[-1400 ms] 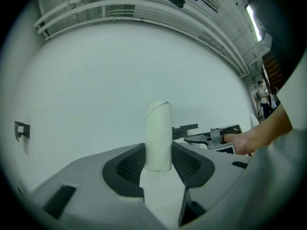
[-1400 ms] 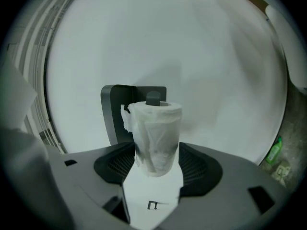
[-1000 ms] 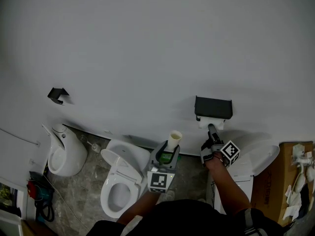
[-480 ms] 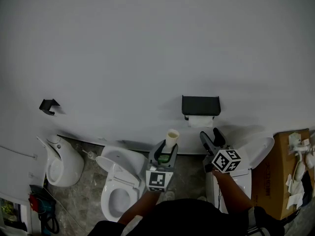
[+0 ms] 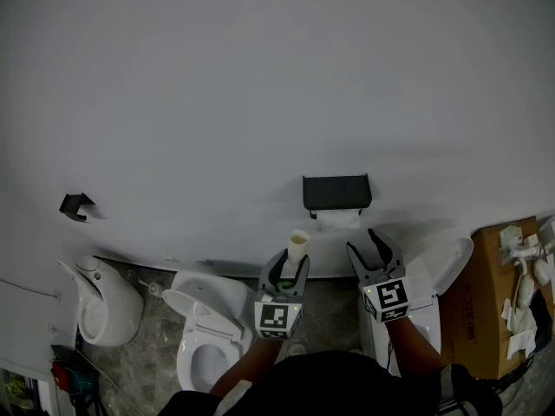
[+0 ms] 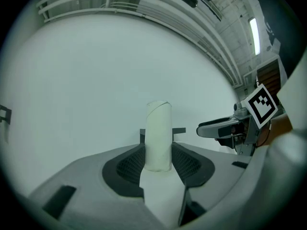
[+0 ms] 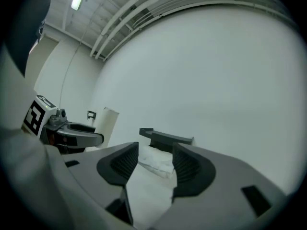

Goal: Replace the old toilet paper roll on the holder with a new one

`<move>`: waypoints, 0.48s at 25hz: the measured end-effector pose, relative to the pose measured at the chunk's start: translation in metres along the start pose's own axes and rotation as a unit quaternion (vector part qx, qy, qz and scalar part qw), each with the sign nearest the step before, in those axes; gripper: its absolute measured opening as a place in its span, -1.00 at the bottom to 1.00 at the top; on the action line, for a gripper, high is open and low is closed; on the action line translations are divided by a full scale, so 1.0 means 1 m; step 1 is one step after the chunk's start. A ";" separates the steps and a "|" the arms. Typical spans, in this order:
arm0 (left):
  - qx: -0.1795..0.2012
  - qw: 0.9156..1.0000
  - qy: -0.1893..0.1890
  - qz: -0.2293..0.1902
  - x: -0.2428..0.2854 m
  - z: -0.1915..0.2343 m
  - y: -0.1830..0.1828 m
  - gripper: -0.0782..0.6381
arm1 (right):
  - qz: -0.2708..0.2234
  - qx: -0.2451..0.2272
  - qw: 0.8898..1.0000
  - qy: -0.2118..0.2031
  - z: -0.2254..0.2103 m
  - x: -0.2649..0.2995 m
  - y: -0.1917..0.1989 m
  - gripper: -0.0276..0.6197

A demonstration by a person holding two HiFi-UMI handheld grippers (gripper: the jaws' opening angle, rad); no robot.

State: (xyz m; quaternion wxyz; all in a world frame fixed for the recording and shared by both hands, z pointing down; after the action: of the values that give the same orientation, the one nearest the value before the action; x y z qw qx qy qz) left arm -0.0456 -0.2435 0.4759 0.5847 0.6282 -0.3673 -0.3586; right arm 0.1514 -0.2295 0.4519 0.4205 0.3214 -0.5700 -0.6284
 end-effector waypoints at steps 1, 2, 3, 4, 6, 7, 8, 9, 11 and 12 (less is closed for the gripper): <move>-0.001 1.000 0.001 -0.001 0.001 -0.001 0.000 -0.31 | 0.003 -0.006 1.000 0.001 0.000 -0.001 -0.001 -0.27; -0.003 1.000 0.002 -0.001 0.002 -0.003 -0.001 -0.31 | 0.005 -0.012 1.000 0.003 0.001 -0.003 -0.002 -0.33; -0.004 1.000 0.003 -0.002 0.001 -0.003 -0.001 -0.31 | 0.006 -0.016 1.000 0.004 0.001 -0.005 -0.004 -0.39; -0.004 1.000 0.004 -0.002 0.001 -0.003 -0.001 -0.31 | 0.005 -0.020 1.000 0.006 0.003 -0.006 -0.005 -0.44; -0.005 1.000 0.005 -0.002 0.001 -0.003 -0.001 -0.31 | 0.002 -0.026 1.000 0.010 0.004 -0.006 -0.007 -0.57; -0.005 1.000 0.005 -0.002 0.001 -0.002 -0.001 -0.31 | 0.000 -0.028 1.000 0.012 0.004 -0.006 -0.008 -0.62; -0.005 1.000 0.005 -0.002 0.002 -0.002 0.000 -0.31 | -0.002 -0.030 0.999 0.014 0.003 -0.006 -0.008 -0.69; -0.005 1.000 0.004 -0.002 0.002 -0.002 0.000 -0.31 | -0.005 -0.032 0.999 0.015 0.003 -0.007 -0.009 -0.76; -0.003 1.000 0.004 -0.003 0.003 -0.001 -0.001 -0.31 | -0.008 -0.035 0.999 0.017 0.003 -0.008 -0.012 -0.85; -0.001 1.000 0.004 -0.003 0.003 -0.001 0.000 -0.31 | -0.009 -0.039 0.999 0.017 0.003 -0.008 -0.012 -0.89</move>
State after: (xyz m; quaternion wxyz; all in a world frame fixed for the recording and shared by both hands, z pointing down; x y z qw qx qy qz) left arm -0.0436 -0.2453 0.4759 0.5858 0.6302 -0.3622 -0.3584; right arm 0.1501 -0.2211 0.4396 0.4370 0.3206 -0.5351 -0.6480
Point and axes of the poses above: the fingertips, and each gripper's own axes: x forward along the fingers, z to its left, y out of its underside, the point moved 6 cm from there along -x, backward along the fingers, and after that the axes turned 9 degrees about -y, right-handed, at the moved point
